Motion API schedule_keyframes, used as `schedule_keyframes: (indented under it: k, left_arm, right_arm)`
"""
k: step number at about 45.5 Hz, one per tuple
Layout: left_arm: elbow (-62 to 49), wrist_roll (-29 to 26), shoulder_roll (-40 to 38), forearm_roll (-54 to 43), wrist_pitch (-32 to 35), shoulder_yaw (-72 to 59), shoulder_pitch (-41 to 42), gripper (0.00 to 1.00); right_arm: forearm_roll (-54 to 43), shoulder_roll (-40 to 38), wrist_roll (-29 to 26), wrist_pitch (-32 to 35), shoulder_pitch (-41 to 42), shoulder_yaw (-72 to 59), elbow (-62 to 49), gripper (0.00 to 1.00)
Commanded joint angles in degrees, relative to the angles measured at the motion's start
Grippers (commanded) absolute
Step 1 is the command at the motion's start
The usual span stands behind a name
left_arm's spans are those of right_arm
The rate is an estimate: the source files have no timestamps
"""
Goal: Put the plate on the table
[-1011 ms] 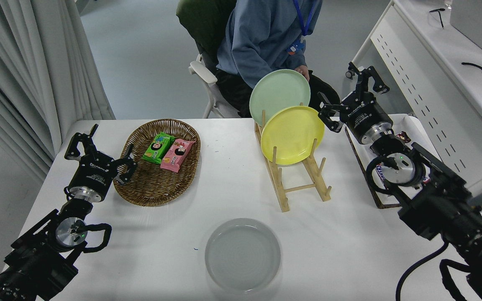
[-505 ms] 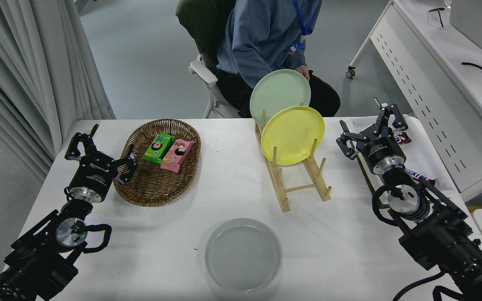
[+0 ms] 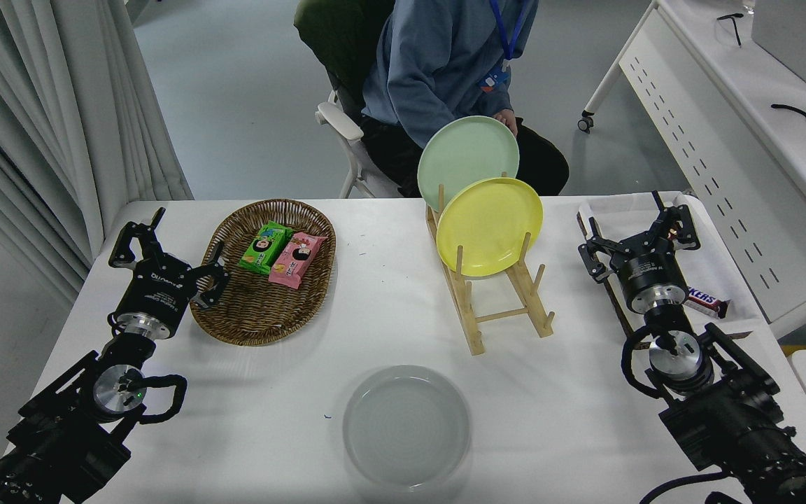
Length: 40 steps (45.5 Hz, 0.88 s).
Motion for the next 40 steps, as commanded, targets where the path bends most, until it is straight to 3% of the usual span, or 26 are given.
schedule_keyframes:
  k: [1, 40]
  left_arm:
    - [0.1, 0.0, 0.0, 0.0, 0.0, 0.0, 0.0, 1.00]
    - [0.1, 0.0, 0.0, 0.0, 0.0, 0.0, 0.0, 1.00]
  right_arm:
    - [-0.1, -0.1, -0.1, -0.1, 0.0, -2.9, -0.2, 1.00]
    - [0.7, -1.3, -0.7, 0.0, 3.3, -10.3, -4.2, 1.00]
